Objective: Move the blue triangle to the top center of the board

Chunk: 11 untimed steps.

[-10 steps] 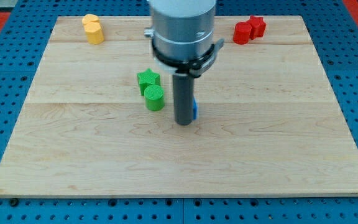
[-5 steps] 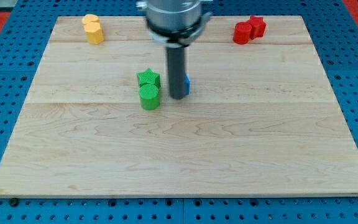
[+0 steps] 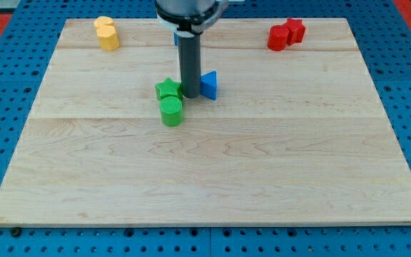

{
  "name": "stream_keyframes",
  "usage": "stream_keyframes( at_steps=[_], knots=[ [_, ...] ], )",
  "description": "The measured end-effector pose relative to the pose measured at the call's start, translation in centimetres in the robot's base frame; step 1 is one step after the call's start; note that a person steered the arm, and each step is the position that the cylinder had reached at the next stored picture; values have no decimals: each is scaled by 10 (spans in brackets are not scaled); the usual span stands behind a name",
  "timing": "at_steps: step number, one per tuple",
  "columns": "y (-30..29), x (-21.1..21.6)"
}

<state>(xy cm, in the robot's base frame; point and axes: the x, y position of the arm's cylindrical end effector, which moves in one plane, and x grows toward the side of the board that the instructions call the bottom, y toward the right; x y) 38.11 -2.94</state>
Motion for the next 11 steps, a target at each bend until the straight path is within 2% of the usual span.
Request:
stream_keyframes(
  at_steps=[1, 2, 3, 4, 5, 6, 7, 8, 9, 10, 11],
  knots=[
    [17, -23],
    [37, -10],
    [30, 24],
    [46, -4],
    [87, -41],
    [121, -51],
    [118, -27],
    [141, -7],
    [178, -14],
    [171, -62],
    [152, -89]
  ],
)
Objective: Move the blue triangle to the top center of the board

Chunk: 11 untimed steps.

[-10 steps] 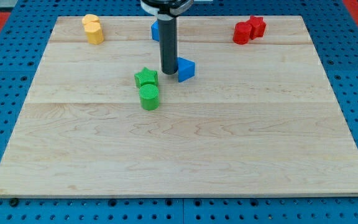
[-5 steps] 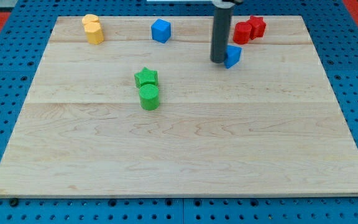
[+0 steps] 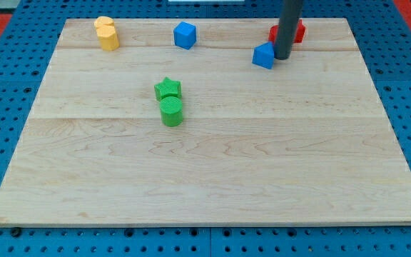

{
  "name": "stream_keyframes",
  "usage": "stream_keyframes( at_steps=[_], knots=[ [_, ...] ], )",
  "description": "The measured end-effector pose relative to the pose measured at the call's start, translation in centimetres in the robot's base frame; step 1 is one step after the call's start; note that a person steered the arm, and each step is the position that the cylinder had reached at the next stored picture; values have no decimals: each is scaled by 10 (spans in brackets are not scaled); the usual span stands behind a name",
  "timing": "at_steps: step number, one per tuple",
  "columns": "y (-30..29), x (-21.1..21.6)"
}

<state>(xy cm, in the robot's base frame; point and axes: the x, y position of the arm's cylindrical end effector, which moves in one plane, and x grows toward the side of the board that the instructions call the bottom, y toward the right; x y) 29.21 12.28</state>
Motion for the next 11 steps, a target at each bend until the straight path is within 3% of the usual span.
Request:
stream_keyframes(
  at_steps=[2, 4, 5, 7, 8, 9, 10, 11],
  knots=[
    [-104, -1],
    [-107, 48],
    [-144, 50],
    [-143, -9],
    [-142, -10],
    [-135, 23],
    [-87, 9],
    [-96, -13]
  ],
)
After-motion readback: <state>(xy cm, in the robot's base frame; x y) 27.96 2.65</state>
